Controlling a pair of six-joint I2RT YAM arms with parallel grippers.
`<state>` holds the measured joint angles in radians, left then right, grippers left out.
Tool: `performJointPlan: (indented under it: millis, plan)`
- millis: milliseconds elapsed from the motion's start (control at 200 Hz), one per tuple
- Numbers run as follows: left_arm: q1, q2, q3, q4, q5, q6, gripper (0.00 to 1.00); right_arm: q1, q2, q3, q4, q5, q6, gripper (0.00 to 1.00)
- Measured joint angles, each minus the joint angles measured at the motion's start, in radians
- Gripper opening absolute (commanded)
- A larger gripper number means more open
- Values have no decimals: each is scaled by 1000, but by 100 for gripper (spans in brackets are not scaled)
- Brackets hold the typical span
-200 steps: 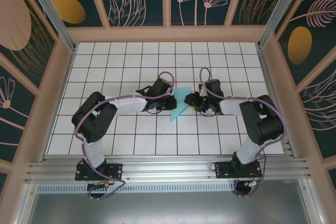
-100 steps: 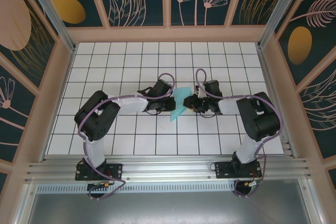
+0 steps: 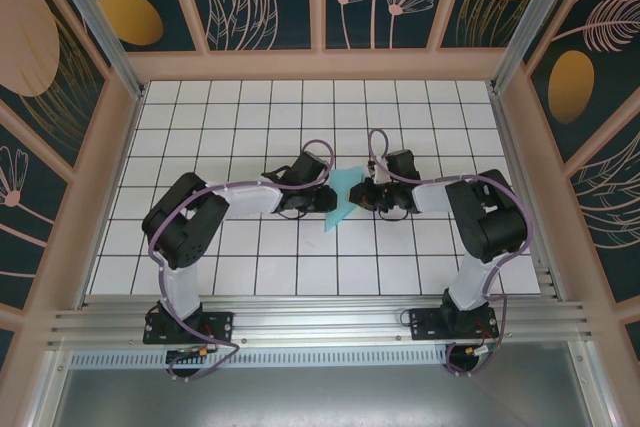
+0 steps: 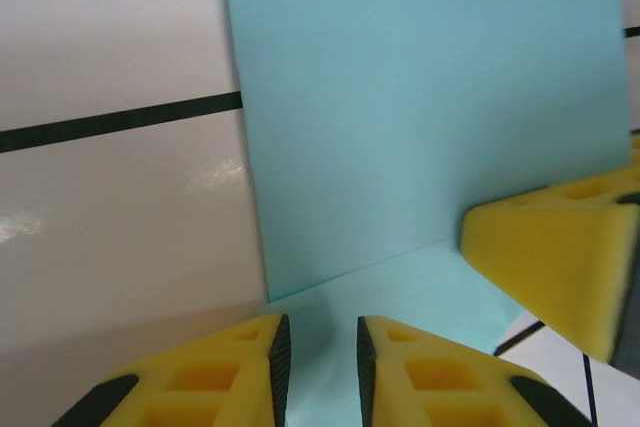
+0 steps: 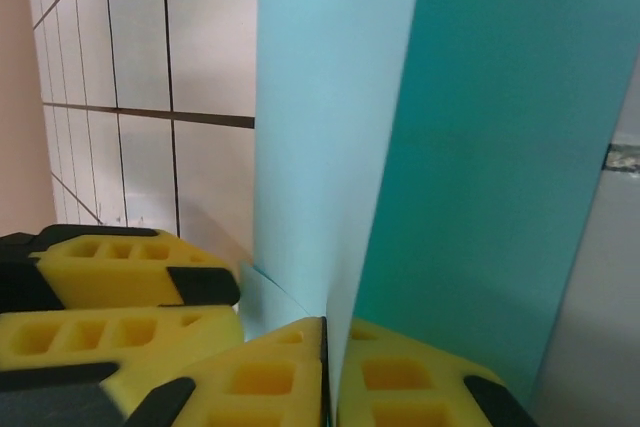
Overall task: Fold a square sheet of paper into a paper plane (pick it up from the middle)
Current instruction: Fourth fold the wing at the center of the table.
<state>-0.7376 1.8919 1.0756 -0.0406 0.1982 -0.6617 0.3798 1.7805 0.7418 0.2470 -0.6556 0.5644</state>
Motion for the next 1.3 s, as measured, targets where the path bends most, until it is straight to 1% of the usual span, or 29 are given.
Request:
performJointPlan:
  millis: [170,245,365,555,626,931,1301]
  plan:
    - [-1,-110,-73,39,3,30,39,10,-14,-14,19,17,85,9]
    - [-6,-151,-107,60,2,47,40,17,-40,-31,21,37,136,9]
    - [-34,-198,-153,66,-18,84,42,35,-80,-47,29,67,209,9]
    - [-129,-198,-155,62,-103,142,43,86,-102,-47,27,119,274,9]
    - [-147,-196,-155,61,-135,154,43,97,-103,-47,26,133,286,10]
    - [-166,-143,-154,59,-240,172,42,98,-103,-25,-19,161,299,10]
    - [-174,-115,-154,60,-287,172,40,98,-103,-4,-32,161,299,10]
